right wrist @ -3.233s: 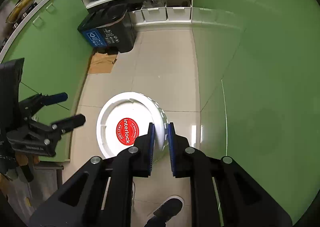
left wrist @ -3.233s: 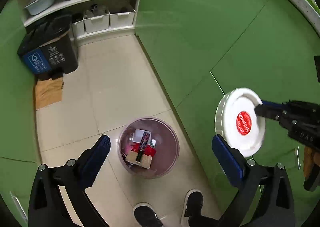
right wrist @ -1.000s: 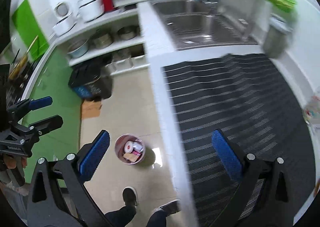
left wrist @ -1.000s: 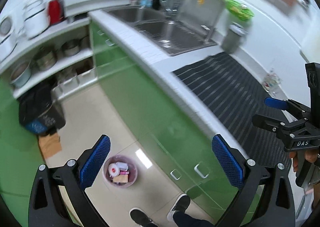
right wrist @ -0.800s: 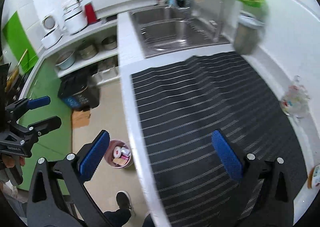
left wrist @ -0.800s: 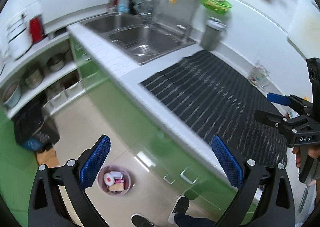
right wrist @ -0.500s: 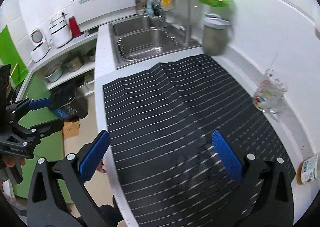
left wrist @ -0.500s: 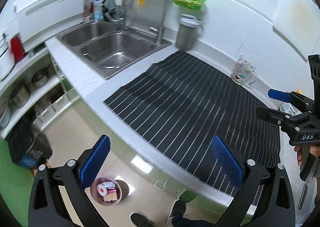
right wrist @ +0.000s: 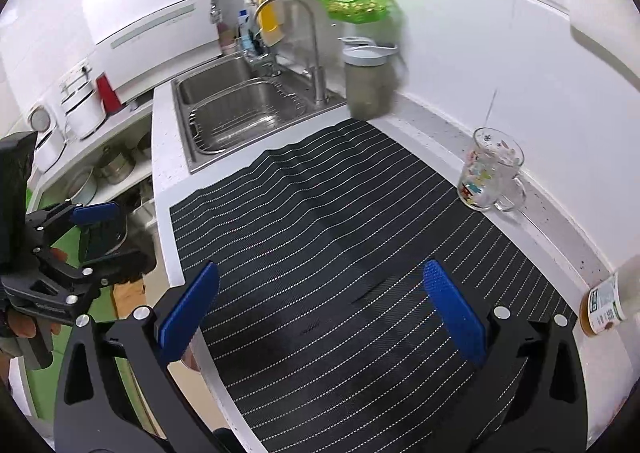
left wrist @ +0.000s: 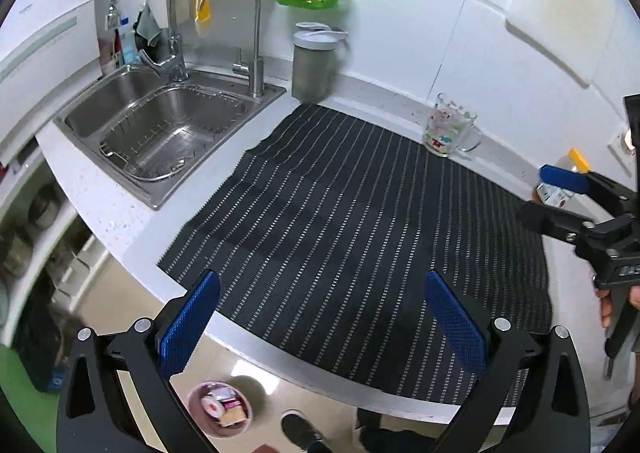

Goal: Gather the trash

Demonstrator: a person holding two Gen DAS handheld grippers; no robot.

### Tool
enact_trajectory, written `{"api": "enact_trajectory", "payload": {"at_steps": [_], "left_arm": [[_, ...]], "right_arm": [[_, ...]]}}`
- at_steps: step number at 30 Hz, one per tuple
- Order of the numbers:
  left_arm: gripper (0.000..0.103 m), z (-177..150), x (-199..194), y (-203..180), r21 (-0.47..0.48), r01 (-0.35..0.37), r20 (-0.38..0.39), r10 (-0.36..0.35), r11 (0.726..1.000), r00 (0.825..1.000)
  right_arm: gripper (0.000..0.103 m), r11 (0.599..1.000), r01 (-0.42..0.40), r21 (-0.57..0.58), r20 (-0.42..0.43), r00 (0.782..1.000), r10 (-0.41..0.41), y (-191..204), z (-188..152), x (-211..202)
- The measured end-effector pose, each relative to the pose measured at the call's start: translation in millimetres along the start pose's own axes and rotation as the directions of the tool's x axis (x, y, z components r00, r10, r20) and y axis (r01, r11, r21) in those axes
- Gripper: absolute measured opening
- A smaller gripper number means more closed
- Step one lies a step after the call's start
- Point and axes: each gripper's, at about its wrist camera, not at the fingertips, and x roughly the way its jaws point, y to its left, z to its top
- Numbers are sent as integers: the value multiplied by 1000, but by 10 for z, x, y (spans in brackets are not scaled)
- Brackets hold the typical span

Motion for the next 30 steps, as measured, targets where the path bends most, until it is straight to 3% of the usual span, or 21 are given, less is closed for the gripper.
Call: {"api": "enact_trajectory", "payload": {"at_steps": [4,9,14,20,30], "left_arm": [[97,86,75,27,6,56,-10,-56,998,998],[97,101,173,16,18,48,-42,-48,999,998],[98,114,222,53,-11,128,-58,-128,992,990],[98,126,200,-11,30,49,-28,-48,998,998],[98,164,203,28,8,28,-20,-27,1000,999]], "right_arm": [[100,1000,7,17,-2,1000,-7,-14,6,26],[100,1000,11,18,-9,1000,-11,-15,21,63],[100,1000,12,20,-20,1000,-12,-29,27,103],[100,1000,2,21,-27,1000,-2,-44,48,141],[100,1000,2,15,-32,999,-2,-43,76,164]]}}
